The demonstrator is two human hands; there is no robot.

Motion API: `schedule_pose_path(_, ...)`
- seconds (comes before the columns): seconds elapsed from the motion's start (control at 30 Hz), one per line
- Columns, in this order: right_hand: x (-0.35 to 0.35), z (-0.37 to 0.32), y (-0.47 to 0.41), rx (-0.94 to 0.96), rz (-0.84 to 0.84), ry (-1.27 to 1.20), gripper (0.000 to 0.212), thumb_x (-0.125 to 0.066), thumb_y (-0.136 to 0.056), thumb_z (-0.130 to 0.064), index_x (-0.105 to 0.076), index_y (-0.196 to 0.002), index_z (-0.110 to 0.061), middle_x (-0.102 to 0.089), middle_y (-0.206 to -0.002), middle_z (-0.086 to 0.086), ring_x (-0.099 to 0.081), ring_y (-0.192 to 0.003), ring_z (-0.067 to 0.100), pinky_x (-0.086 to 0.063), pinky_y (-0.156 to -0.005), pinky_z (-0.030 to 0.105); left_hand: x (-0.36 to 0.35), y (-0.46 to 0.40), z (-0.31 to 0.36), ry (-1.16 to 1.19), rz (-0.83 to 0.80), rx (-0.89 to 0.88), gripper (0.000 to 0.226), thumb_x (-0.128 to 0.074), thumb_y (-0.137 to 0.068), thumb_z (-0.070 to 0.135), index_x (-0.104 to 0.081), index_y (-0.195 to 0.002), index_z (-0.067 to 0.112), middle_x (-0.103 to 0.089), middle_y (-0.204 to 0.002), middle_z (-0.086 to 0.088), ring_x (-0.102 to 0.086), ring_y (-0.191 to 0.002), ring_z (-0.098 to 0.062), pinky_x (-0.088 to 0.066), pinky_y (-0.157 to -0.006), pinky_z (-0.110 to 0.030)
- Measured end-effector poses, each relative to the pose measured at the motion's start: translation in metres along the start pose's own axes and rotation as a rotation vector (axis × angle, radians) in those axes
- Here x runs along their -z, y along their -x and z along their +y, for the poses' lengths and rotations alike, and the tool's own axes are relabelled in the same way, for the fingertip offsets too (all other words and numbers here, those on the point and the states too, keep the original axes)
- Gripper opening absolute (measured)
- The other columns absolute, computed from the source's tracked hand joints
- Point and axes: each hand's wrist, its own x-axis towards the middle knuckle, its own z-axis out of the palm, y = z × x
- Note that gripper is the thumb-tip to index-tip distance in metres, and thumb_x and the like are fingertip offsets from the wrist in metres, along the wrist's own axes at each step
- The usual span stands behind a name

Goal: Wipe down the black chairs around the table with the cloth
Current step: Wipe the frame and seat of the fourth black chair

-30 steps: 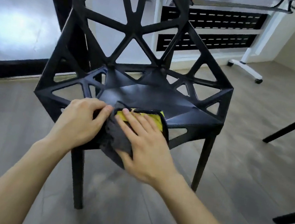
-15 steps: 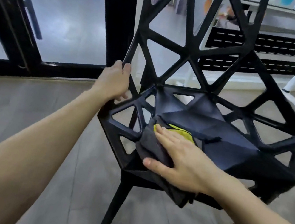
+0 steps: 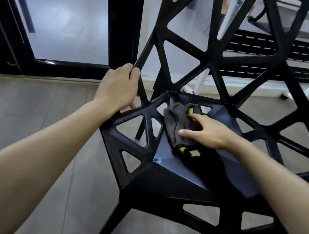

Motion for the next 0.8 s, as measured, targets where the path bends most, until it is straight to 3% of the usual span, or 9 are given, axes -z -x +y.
schedule_pose_path(0.13,0.003,-0.014,-0.014,-0.152,-0.033,0.186,0.15,-0.052,-0.047,-0.112,-0.036,-0.162,-0.017,-0.036,-0.164,0.019,-0.029,-0.153,0.041,-0.033,-0.121,0.05,0.007,0.018,-0.011,-0.002,-0.04,0.02,0.03,-0.033,-0.114,0.041,-0.061,-0.123,0.036,-0.077,-0.096,0.006,-0.076,-0.073,-0.018,-0.063,-0.078,-0.051)
schedule_pose_path(0.2,0.012,-0.017,-0.018,-0.177,-0.135,0.269,0.153,-0.049,-0.045,-0.113,-0.035,-0.164,-0.016,-0.033,-0.164,0.026,-0.03,-0.151,0.046,-0.034,-0.121,0.05,0.011,0.034,-0.019,-0.08,-0.023,0.035,0.03,-0.033,-0.113,0.047,-0.061,-0.12,0.041,-0.075,-0.096,0.011,-0.073,-0.084,-0.018,-0.06,-0.087,-0.051)
schedule_pose_path(0.3,0.025,-0.02,-0.018,-0.119,-0.181,0.247,0.13,-0.063,-0.06,-0.1,-0.05,-0.151,-0.008,-0.051,-0.15,0.022,-0.046,-0.14,0.04,-0.043,-0.111,0.043,0.008,0.046,-0.019,-0.012,0.03,0.108,0.033,-0.035,-0.115,0.045,-0.066,-0.11,0.037,-0.078,-0.087,0.01,-0.074,-0.073,-0.012,-0.062,-0.082,-0.047)
schedule_pose_path(0.4,0.015,-0.026,-0.019,-0.06,-0.153,0.051,0.079,-0.087,-0.074,-0.064,-0.066,-0.124,-0.007,-0.069,-0.124,0.009,-0.065,-0.114,0.029,-0.055,-0.092,0.035,0.006,0.044,-0.011,-0.033,0.099,0.117,0.031,-0.04,-0.115,0.04,-0.07,-0.112,0.035,-0.078,-0.081,0.013,-0.074,-0.064,-0.007,-0.063,-0.077,-0.044)
schedule_pose_path(0.5,0.03,-0.023,-0.027,-0.115,-0.194,-0.239,0.054,-0.096,-0.069,-0.04,-0.072,-0.106,-0.01,-0.073,-0.102,0.003,-0.067,-0.094,0.022,-0.054,-0.073,0.032,0.009,0.045,-0.008,-0.061,0.099,0.111,0.03,-0.042,-0.115,0.038,-0.072,-0.115,0.034,-0.078,-0.077,0.01,-0.074,-0.062,-0.006,-0.064,-0.077,-0.043)
schedule_pose_path(0.57,0.059,-0.017,-0.049,-0.17,-0.029,-0.379,0.029,-0.092,-0.073,-0.026,-0.072,-0.088,-0.013,-0.071,-0.084,0.001,-0.065,-0.084,0.019,-0.052,-0.072,0.032,0.01,0.042,-0.009,-0.083,0.125,0.097,0.03,-0.045,-0.115,0.04,-0.074,-0.11,0.034,-0.077,-0.074,0.009,-0.074,-0.06,-0.008,-0.064,-0.074,-0.044)
schedule_pose_path(0.67,0.075,-0.02,-0.092,-0.207,0.336,-0.207,0.039,-0.075,-0.083,-0.021,-0.063,-0.119,-0.011,-0.069,-0.112,0.013,-0.065,-0.11,0.032,-0.052,-0.09,0.037,0.009,0.027,-0.011,-0.07,0.249,0.102,0.041,-0.049,-0.113,0.043,-0.074,-0.084,0.027,-0.075,-0.067,0.006,-0.073,-0.057,-0.007,-0.063,-0.068,-0.043)
schedule_pose_path(0.73,0.042,-0.039,-0.102,-0.126,0.375,-0.096,0.051,-0.067,-0.081,-0.023,-0.057,-0.129,-0.01,-0.063,-0.127,0.022,-0.062,-0.119,0.043,-0.055,-0.098,0.044,0.007,0.026,-0.012,-0.093,0.298,0.11,0.052,-0.045,-0.114,0.044,-0.071,-0.075,0.021,-0.074,-0.065,0.007,-0.071,-0.06,-0.004,-0.06,-0.067,-0.042)
schedule_pose_path(0.8,-0.002,-0.068,-0.082,0.082,0.276,-0.078,0.043,-0.065,-0.082,-0.021,-0.062,-0.125,-0.013,-0.061,-0.123,0.02,-0.063,-0.109,0.042,-0.053,-0.091,0.043,0.009,0.034,-0.01,-0.134,0.257,0.122,0.049,-0.042,-0.114,0.043,-0.078,-0.087,0.025,-0.076,-0.069,0.011,-0.071,-0.068,-0.002,-0.059,-0.072,-0.037)
